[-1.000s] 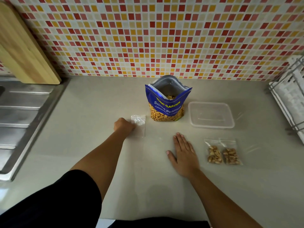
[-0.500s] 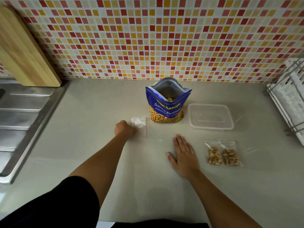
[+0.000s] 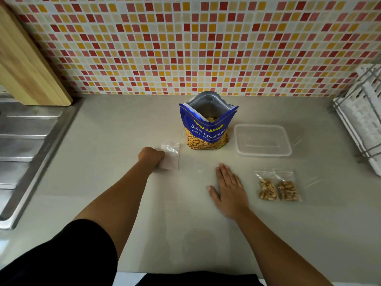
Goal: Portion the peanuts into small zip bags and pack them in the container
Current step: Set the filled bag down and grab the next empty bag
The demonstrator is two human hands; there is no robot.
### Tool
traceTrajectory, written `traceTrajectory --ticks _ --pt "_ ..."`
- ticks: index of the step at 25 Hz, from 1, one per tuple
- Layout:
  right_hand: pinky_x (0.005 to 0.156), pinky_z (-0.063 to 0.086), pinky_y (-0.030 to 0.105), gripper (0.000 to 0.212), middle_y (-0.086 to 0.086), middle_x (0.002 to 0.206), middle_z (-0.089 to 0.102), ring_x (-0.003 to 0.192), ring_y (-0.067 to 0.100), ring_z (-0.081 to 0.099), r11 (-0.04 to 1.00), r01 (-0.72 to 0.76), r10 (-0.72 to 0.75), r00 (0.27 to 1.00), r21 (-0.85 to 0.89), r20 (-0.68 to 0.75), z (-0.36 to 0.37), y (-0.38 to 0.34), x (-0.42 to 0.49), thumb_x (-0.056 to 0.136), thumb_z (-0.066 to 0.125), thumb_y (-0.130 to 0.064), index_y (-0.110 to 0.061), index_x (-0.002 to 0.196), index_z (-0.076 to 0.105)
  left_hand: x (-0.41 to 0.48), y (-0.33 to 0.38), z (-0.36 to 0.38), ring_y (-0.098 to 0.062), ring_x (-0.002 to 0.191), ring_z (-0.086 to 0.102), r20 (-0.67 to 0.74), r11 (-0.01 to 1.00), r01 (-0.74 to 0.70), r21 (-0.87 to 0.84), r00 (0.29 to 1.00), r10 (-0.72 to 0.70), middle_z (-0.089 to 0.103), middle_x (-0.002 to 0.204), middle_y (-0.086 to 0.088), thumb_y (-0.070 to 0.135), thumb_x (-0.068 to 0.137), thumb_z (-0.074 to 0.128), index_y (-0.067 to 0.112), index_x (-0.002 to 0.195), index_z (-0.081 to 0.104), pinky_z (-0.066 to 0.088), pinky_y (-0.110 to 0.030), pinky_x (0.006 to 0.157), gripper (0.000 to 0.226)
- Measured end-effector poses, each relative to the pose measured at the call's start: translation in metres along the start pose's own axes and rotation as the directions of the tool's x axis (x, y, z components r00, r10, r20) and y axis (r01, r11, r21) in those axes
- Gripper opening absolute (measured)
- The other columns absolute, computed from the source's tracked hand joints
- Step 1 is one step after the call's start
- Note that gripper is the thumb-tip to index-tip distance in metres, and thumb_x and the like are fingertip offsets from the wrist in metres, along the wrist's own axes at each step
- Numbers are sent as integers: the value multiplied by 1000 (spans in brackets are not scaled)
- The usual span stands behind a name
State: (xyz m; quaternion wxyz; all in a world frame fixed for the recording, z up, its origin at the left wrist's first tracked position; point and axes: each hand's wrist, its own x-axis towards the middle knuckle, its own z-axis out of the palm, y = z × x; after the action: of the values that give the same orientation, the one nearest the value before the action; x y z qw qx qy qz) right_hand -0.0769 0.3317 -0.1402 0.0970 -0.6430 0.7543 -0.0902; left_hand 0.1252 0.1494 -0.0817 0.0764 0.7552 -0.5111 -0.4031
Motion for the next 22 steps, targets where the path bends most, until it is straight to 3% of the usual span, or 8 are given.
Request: traceTrajectory --ticks 2,4,7,11,17,20,22 --pt "114 2 34 75 6 156 19 145 18 12 1000 3 -3 1000 -4 16 1 1 0 88 20 -56 -11 147 23 0 -1 2 -28 74 54 3 999 -7 -44 1000 7 56 67 -7 22 79 65 7 71 58 42 -26 61 18" --pt "113 7 36 73 7 155 24 144 20 19 1000 -6 6 1000 -15 6 2 0 0 89 23 -55 -10 146 27 -2 -2 4 -27 77 55 -8 999 -17 -44 1000 16 59 80 -9 24 78 69 6 85 63 43 -28 67 20" --pt "113 6 35 73 7 155 23 144 21 18 1000 -3 3 1000 -11 5 2 1 1 88 23 -55 -10 146 26 0 -4 5 -25 77 56 -37 1000 -11 -26 999 10 64 88 -12 22 75 72 3 95 67 43 -27 67 28" --pt "114 1 31 76 5 158 14 146 19 10 1000 10 -11 1000 3 9 3 3 0 87 17 -57 -12 148 19 0 -2 3 -33 90 62 -75 997 -9 71 997 15 67 98 -15 16 81 59 4 94 69 43 -27 68 21" --pt "113 -1 30 80 5 158 13 146 19 8 1000 16 -16 1000 6 25 0 3 0 84 13 -58 -11 148 18 -6 -4 -3 -33 94 64 -128 998 48 31 991 -44 68 102 -13 21 80 60 5 98 69 50 -30 73 26" --pt "115 -2 31 82 6 159 7 147 18 2 998 6 -12 995 65 97 -6 0 2 83 11 -59 -11 149 13 -21 2 -12 -29 72 56 -32 967 -43 -253 999 36 64 74 -9 16 81 63 10 74 69 42 -24 55 11" --pt "117 6 32 75 9 158 13 146 20 9 977 -74 47 990 198 134 -17 -8 8 89 29 -55 -8 147 20 -39 5 -16 -20 59 52 84 852 -72 -519 987 134 57 66 -8 9 83 61 8 73 65 34 -21 48 11"
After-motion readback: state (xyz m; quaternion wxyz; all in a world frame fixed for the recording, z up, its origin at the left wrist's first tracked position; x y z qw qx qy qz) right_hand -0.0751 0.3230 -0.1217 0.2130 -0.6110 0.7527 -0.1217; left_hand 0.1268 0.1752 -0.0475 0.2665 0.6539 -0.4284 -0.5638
